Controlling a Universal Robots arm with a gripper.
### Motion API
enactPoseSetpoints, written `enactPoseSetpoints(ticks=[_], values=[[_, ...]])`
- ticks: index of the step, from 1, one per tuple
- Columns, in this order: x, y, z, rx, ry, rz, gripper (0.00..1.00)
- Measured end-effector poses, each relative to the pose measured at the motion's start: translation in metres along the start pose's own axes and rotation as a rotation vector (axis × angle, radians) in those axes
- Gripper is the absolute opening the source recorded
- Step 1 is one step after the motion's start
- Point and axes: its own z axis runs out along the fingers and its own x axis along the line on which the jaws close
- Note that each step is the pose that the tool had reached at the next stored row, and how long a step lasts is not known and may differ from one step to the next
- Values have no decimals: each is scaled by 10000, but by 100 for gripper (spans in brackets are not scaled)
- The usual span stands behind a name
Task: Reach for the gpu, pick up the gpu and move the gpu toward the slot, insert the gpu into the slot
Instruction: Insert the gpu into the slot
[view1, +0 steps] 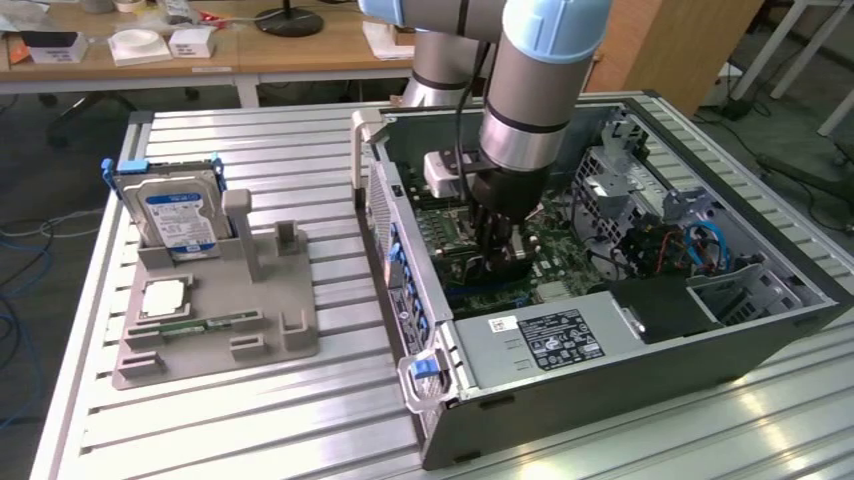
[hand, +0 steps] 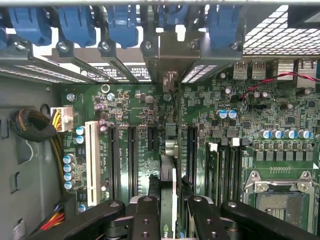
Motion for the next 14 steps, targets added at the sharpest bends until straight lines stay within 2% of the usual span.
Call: enactPoseSetpoints(ticks=[14], values=[[-1,1,10,2,-5,2,26]])
